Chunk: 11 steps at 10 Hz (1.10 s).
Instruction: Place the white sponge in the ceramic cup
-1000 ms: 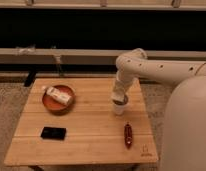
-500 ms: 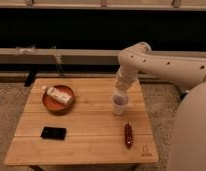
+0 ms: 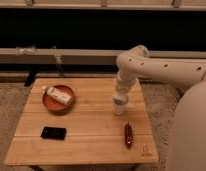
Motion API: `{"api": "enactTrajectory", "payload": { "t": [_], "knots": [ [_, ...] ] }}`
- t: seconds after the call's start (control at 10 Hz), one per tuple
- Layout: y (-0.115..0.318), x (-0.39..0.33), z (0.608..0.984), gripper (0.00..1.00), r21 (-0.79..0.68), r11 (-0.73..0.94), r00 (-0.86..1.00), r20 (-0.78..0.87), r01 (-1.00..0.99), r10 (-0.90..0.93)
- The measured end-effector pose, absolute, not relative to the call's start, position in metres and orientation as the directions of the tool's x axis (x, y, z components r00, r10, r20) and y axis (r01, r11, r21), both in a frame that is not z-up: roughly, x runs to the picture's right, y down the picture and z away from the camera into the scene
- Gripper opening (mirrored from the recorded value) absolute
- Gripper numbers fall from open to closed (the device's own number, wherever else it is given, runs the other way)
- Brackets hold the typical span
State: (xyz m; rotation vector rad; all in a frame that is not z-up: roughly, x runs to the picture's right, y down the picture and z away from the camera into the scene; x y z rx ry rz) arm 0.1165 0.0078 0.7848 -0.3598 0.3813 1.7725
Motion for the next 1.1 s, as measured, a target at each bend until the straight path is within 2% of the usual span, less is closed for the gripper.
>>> {"api": "enactTrajectory", "payload": {
  "t": [0.1, 1.1],
  "knots": [
    [0.0134, 0.1157, 0.7886, 0.80, 0.069, -0.220, -0.228, -0.440, -0.973, 0.868],
    [0.0217, 0.1066, 0.7902, 0.80, 0.075, -0.199, -0.212, -0.419, -0.977, 0.883]
  ]
}}
